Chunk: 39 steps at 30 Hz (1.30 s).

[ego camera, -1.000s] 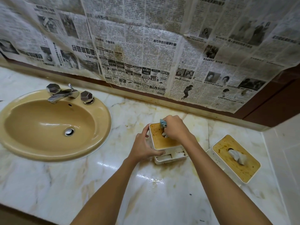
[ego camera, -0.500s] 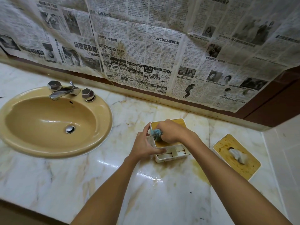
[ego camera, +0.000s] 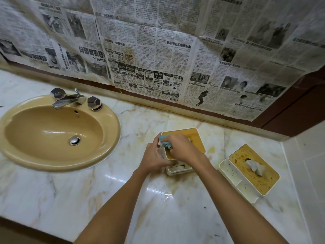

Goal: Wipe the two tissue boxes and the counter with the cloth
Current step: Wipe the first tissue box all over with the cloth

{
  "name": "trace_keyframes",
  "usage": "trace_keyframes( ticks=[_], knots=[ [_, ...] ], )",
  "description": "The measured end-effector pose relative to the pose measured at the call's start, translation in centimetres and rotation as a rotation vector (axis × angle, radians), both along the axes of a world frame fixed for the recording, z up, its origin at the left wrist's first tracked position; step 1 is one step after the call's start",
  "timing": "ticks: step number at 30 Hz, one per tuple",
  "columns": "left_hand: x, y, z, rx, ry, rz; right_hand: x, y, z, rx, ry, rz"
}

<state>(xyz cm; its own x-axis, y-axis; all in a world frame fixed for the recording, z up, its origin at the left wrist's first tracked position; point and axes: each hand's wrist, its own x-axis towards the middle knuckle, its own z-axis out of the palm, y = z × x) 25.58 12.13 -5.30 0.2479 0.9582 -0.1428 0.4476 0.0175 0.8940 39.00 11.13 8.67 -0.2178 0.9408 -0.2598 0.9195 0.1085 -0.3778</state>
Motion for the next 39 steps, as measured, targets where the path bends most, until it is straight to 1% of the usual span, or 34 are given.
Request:
trace_keyframes(
  ticks=[2,3,5,7,9,11,12,14,17,23,25,27,30,32,36,39],
  knots=[
    [0.0,0.0,-0.1,-0.009,-0.014,0.0,0.2,-1.3,-0.2,-0.016,-0.008,0.018],
    [-0.1,0.0,-0.1,-0.01,-0.015,0.002,0.6,-1.7,0.0,-0.032,0.031,0.014],
    [-0.1,-0.1,0.1,-0.004,-0.01,0.001,1.9,-2.0,0.6,-0.042,0.187,-0.045],
    [-0.1,-0.2,0.6,0.01,0.007,-0.01,3.9,-1.5,1.2,0.072,0.294,-0.184],
    [-0.1,-0.2,0.8,0.021,0.018,-0.025,6.5,-0.3,0.9,0.219,0.266,-0.325],
    [-0.1,-0.1,0.8,0.025,0.031,-0.03,9.0,0.8,-0.2,0.244,0.165,-0.381],
    [-0.1,-0.2,0.9,0.026,0.036,-0.029,9.9,1.2,-1.0,0.209,0.115,-0.361],
    [-0.1,-0.2,0.9,0.028,0.047,-0.025,10.9,1.2,-2.5,0.119,0.021,-0.245],
    [0.0,-0.1,0.9,0.032,0.054,-0.033,11.3,-0.2,-4.0,0.097,-0.043,-0.099],
    [0.0,-0.1,0.9,0.039,0.066,-0.03,12.9,-4.1,-4.9,0.109,0.055,-0.08],
    [-0.1,0.0,0.9,0.033,0.065,-0.031,13.2,-4.2,-4.4,0.094,0.042,-0.043],
    [-0.1,0.0,0.9,0.025,0.064,-0.03,13.6,-3.1,-3.6,0.118,0.044,-0.048],
    [-0.1,0.0,0.9,0.012,0.073,-0.028,13.3,-0.1,-2.2,0.218,0.144,-0.119],
    [-0.1,0.0,0.9,0.009,0.077,-0.027,12.2,2.0,-1.5,0.191,0.151,-0.095],
    [-0.1,0.0,0.9,0.012,0.08,-0.026,9.6,4.7,-1.3,0.046,0.055,0.135],
    [-0.1,0.0,0.9,0.007,0.079,-0.031,9.4,5.4,-1.9,0.013,-0.061,0.248]
  ],
)
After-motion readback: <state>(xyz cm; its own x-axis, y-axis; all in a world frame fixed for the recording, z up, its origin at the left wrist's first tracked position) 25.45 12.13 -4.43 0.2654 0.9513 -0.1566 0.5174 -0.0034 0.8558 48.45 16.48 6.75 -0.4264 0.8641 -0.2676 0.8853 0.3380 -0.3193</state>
